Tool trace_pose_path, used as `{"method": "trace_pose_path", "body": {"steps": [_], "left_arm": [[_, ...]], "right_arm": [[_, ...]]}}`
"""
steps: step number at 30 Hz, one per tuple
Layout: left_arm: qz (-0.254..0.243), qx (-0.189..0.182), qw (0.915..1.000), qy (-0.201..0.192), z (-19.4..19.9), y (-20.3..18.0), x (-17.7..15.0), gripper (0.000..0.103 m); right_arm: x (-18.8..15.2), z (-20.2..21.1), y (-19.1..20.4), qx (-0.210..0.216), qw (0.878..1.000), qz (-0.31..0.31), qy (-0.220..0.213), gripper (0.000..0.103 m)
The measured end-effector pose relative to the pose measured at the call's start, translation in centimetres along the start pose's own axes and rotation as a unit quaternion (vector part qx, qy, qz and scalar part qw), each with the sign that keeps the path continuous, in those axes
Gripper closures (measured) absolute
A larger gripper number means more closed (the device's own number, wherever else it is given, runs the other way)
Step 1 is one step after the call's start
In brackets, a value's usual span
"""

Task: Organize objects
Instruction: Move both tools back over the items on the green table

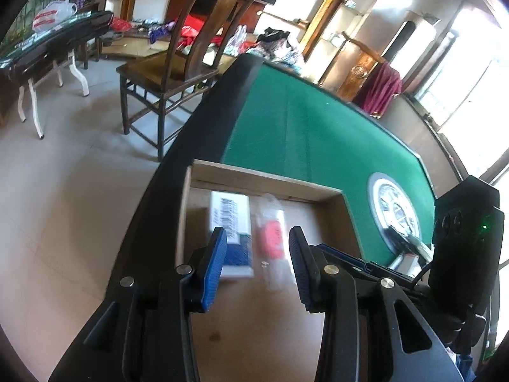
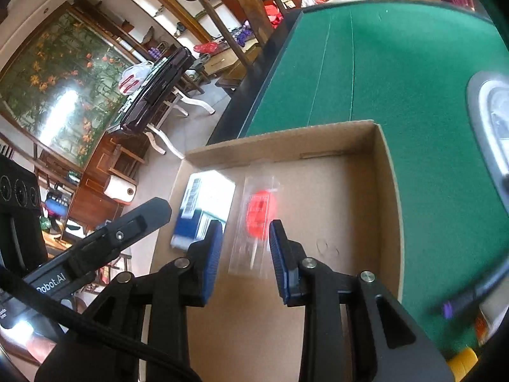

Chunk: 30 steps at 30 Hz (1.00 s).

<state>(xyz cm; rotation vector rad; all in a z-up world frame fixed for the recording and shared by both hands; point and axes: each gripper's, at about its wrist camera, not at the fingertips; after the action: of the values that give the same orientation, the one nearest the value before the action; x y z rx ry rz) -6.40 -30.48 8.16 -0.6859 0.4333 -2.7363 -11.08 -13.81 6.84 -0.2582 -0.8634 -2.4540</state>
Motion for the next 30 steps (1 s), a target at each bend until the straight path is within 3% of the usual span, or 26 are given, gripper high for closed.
{"method": "trace_pose_path", "body": {"steps": [6, 12, 15, 17, 20, 26, 30], "left_arm": [[-0.022, -0.018, 0.9991, -0.032, 2.3, -2.7, -3.9, 0.059], [-0.048, -0.062, 0.9947, -0.067, 4.2, -7.1, -9.2, 0.058], [-0.060, -0.090, 0.9921, -0.064, 4.3, -10.2, -11.7, 0.055], [-0.073, -0.099, 0.9908, -0.055, 3.9, -12.0, -12.8, 0.050], [-0.102, -0.098, 0.9894, -0.034, 2.6, -15.4, -14.3, 0.050], [-0.162, -0.075, 0.9839, 0.009, -0.1, -20.9, -16.7, 0.050], [-0.200, -0.026, 0.9794, 0.012, -1.5, -23.3, -17.9, 0.050]], "right_arm": [[-3.8, 3.5, -0.7, 0.007, 1.000, 0.011, -0.015, 0.075], [-8.8, 8.4, -1.9, 0.014, 0.998, 0.028, -0.048, 0.075], [-11.6, 11.4, -3.9, 0.010, 0.997, 0.033, -0.066, 0.075], [-13.3, 14.0, -5.8, 0.002, 0.996, 0.031, -0.085, 0.068], [-15.8, 17.6, -8.6, -0.022, 0.992, 0.022, -0.121, 0.058], [-19.9, 21.7, -13.9, -0.070, 0.986, -0.017, -0.152, 0.057], [-21.4, 22.5, -16.2, -0.074, 0.985, -0.036, -0.151, 0.057]]}}
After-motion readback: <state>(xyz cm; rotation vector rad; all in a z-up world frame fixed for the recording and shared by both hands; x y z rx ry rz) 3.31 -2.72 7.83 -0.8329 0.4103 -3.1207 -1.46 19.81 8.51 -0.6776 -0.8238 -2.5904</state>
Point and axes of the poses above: each gripper's, at about its wrist camera, not at the fingertips, and z roughly against the way its jaws point, y to its left, x to its top, and after that the axes turned 9 degrees about y, right-handed
